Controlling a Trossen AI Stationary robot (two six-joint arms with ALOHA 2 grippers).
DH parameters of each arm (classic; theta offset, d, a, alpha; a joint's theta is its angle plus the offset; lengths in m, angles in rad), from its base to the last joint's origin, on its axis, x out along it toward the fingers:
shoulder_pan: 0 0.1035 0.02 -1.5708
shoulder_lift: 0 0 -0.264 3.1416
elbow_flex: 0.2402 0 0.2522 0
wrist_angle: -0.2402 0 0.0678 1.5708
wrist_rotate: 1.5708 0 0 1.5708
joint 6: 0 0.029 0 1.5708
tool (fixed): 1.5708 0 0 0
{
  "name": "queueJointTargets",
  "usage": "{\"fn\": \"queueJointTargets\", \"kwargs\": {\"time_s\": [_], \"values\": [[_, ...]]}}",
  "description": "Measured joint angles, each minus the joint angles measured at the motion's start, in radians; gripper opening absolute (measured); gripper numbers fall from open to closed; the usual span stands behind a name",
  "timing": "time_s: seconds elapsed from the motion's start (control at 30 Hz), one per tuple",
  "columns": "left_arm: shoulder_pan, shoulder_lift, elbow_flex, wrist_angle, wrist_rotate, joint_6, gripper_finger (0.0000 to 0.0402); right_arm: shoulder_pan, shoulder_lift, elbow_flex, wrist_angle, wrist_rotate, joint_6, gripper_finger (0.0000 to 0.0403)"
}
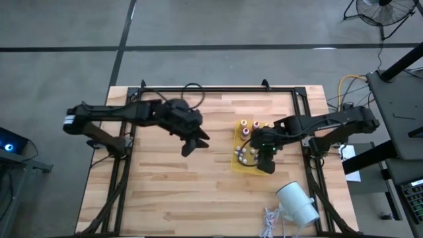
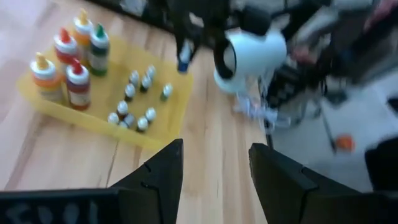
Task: Pick & Place food coloring
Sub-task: Put the small dark blue food coloring bottle into the yellow bin
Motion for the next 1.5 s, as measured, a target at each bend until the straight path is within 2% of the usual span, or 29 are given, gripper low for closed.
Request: {"fn": "queueJointTargets", "kwargs": {"time_s": [0.2,0.4,0.63,0.83,1.27,1.5], "values": [[0.004,-0.134,-0.238,0.242,-0.059,-0.129,0.0155,0.000,0.065,-0.004,0.006,0.026,0.023,0.0054],[0.004,-0.211,-0.370,0.319,-0.113,-0.213,0.0155,0.000,0.164,-0.004,0.014,0.050,0.043,0.0054],[0.004,-0.234,-0.387,0.335,-0.133,-0.199,0.0155,0.007,0.272,-0.004,0.017,0.058,0.052,0.0054],[0.004,-0.234,-0.388,0.336,-0.133,-0.182,0.0155,0.038,0.312,-0.012,0.030,0.131,0.069,0.0054],[0.004,-0.233,-0.388,0.337,-0.133,-0.178,0.0155,0.047,0.193,-0.224,0.206,0.130,0.177,0.0054],[0.004,-0.233,-0.387,0.341,-0.144,-0.173,0.0155,0.046,0.201,-0.249,0.231,0.119,0.163,0.0054]]}}
